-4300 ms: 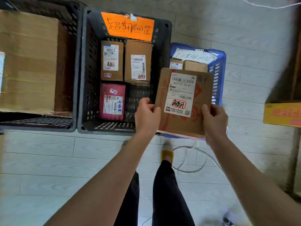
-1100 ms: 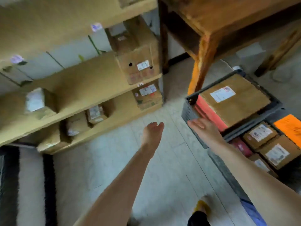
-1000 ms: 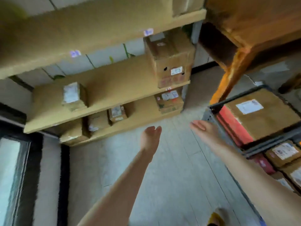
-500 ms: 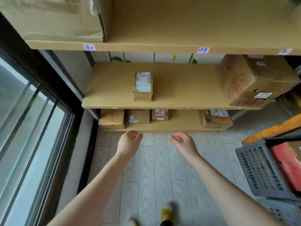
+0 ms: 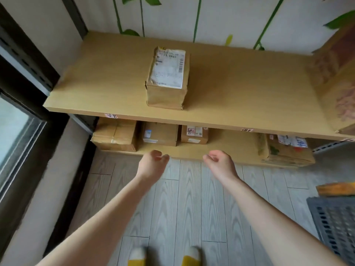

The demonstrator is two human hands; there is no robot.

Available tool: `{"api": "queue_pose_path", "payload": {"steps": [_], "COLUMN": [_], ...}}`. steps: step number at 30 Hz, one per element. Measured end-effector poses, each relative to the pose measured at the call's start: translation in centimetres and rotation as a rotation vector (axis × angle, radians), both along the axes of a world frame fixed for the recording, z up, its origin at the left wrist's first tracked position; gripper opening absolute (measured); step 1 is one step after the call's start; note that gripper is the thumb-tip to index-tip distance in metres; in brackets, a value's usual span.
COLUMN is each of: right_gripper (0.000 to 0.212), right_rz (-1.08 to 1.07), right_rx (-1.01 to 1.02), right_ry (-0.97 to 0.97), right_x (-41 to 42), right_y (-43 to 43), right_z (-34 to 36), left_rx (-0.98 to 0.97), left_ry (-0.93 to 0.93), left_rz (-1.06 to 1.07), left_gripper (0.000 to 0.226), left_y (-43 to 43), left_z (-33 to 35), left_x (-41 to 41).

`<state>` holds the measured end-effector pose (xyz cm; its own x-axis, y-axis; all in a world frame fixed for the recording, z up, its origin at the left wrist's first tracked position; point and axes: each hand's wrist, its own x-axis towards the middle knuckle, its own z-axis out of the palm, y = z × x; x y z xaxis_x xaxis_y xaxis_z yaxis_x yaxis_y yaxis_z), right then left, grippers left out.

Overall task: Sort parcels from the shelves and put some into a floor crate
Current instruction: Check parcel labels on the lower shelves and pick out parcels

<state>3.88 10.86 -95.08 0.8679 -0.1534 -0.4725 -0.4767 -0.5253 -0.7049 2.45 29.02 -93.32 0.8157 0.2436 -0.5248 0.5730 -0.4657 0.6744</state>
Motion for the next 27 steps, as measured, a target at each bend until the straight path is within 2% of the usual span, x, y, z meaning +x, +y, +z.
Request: {"api": "queue_pose_path", "payload": {"steps": [3, 5, 7, 10, 13, 17, 21, 24, 27], "right_gripper": [0.049, 0.055, 0.058, 0.06, 0.056, 0.047, 0.039, 0.046, 0.047], "right_rz": [-0.02, -0.057, -0.12, -0.249, -0.316, -0.303, -0.299, -0.336, -0.395], "right_rx": [-0.028, -0.033, -0.035, -0.011, 0.04, 0.12, 0.183, 0.236, 0.269], "right_ry": [-0.038, -0.076, -0.122, -0.207, -0.267, -0.261, -0.245, -0.219, -0.238], "right_x": [2.6, 4.5, 6.7, 10.6, 14.1, 16.8, 17.5, 17.0, 15.1], "right_y": [-0.6, -1.0, -1.6, -2.1, -2.2, -1.8, -1.6, -1.8, -1.8], "right_z": [-5.8, -9.9, -13.9, -18.7, -22.5, -25.6, -27.9, -28.0, -27.3], "left_rx": [-0.005, 0.005, 0.087, 0.156, 0.142, 0.113, 0.081, 0.015, -0.064], "left_ry": [-0.021, -0.065, -0.117, -0.224, -0.329, -0.405, -0.438, -0.446, -0.511], "left_rz": [-0.004, -0.065, -0.098, -0.103, -0.107, -0.112, -0.116, -0.095, 0.012], "left_gripper": [0.033, 0.02, 0.032, 0.035, 0.037, 0.019, 0.024, 0.028, 0.025], "left_y": [-1.1, -1.9, -2.6, -3.3, -4.0, -4.8, -5.6, -6.0, -6.2], "left_z": [-5.7, -9.8, -13.8, -18.6, -21.9, -24.4, -26.3, -26.8, -27.3], "left_x": [2.9, 5.1, 7.6, 11.6, 14.9, 17.1, 18.1, 18.2, 17.1]}}
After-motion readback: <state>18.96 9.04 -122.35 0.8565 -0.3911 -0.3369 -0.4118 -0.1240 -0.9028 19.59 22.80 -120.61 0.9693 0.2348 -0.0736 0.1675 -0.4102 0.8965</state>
